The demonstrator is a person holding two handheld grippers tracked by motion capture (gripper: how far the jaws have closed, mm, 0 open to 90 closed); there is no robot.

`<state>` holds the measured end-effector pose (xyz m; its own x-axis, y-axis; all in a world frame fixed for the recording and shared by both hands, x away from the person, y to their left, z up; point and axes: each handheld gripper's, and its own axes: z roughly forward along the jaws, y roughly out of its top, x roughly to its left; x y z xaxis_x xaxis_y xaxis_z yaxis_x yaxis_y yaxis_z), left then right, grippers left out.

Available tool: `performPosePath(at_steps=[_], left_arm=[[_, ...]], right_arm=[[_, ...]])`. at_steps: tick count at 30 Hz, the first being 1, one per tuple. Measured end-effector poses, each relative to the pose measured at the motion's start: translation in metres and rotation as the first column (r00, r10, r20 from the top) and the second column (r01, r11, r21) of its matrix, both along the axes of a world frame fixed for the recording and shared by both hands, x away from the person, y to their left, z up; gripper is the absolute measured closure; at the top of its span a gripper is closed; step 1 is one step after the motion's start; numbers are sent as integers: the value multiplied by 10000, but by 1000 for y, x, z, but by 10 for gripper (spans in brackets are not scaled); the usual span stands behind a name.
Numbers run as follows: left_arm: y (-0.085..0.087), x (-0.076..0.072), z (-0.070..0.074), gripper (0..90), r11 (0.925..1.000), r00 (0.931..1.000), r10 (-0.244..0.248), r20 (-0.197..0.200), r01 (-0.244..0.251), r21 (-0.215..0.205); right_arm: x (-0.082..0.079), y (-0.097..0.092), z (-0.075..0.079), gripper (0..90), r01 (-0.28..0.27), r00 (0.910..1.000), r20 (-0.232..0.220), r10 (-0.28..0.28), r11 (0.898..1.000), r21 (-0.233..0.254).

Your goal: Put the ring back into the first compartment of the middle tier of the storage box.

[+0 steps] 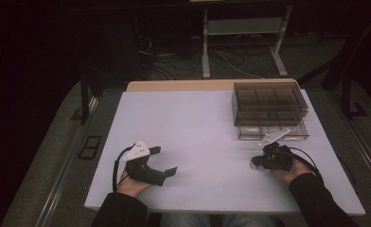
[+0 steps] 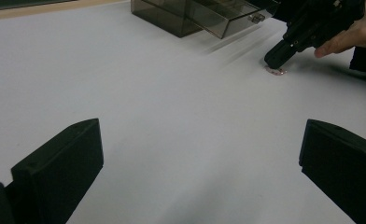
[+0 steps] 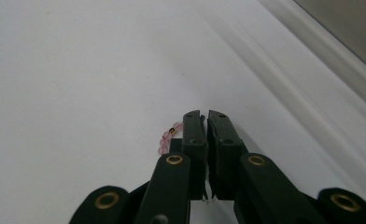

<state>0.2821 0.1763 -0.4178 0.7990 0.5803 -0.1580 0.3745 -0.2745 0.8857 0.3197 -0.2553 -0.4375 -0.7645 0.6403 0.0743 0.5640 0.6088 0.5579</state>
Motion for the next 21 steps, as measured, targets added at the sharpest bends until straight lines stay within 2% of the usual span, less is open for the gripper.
performPosePath(at_steps=[5, 21], left_arm=[[0, 0, 0, 0, 10000, 10000, -19, 6, 19, 15], [0, 0, 0, 0, 10000, 10000, -53, 7, 52, 42]], right_arm=[[2, -4, 0, 852, 69, 9994, -346, -58, 9995, 320], [1, -11, 8, 852, 240, 9994, -263, -218, 9961, 850]])
